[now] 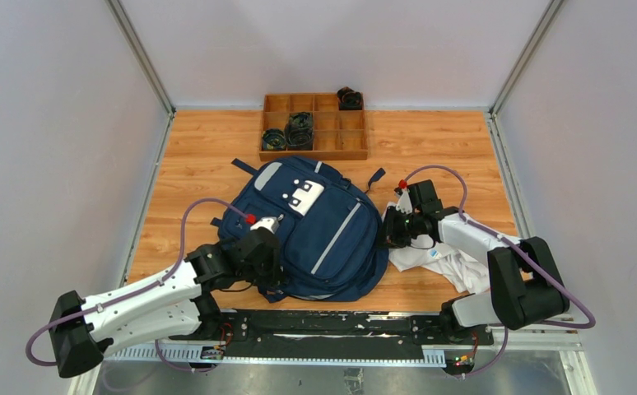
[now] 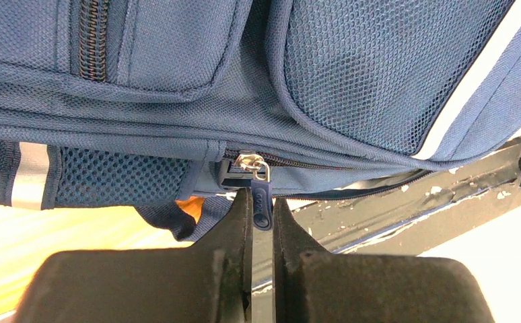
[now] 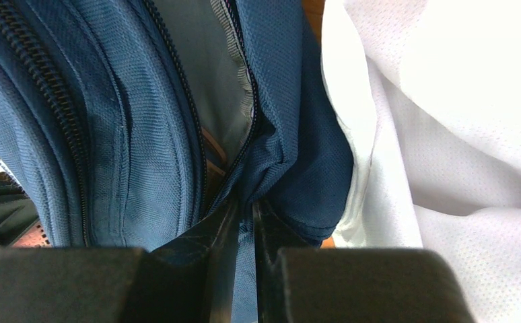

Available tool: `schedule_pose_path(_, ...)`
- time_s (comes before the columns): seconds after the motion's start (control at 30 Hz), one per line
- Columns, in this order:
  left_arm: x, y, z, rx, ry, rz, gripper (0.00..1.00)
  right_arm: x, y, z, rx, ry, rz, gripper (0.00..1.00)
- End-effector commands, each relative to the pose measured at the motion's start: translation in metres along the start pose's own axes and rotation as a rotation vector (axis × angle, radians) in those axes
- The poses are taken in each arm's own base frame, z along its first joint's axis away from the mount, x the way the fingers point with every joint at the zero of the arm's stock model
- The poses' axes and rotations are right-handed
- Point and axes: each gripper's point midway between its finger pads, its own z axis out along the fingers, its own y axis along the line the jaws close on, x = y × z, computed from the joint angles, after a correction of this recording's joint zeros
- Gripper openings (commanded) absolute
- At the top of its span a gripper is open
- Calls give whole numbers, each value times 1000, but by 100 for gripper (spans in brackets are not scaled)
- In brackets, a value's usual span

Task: Pack the student bag
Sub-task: Zip the student bag at the center of the board.

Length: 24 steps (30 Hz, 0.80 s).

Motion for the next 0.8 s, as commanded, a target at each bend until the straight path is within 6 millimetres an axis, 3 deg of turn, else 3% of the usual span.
schedule_pose_path(0.0,-6,-7,-3,32,-32,0,0,7,0,5,-1,20,-1,17)
schedule_pose_path(0.13,-2,-20,-2,103,-8,8,0,6,2,6,-6,16,-1,17)
schedule_pose_path(0.3,12,-62,9,283,46,2,0,7,8,15,-26,29,5,16)
schedule_pose_path(0.5,21,-110,12,364,84,86,0,13,16,28,-44,43,19,16)
schedule_pose_path(0.77,30,-209,21,524,140,294,0,16,25,39,-57,61,26,17)
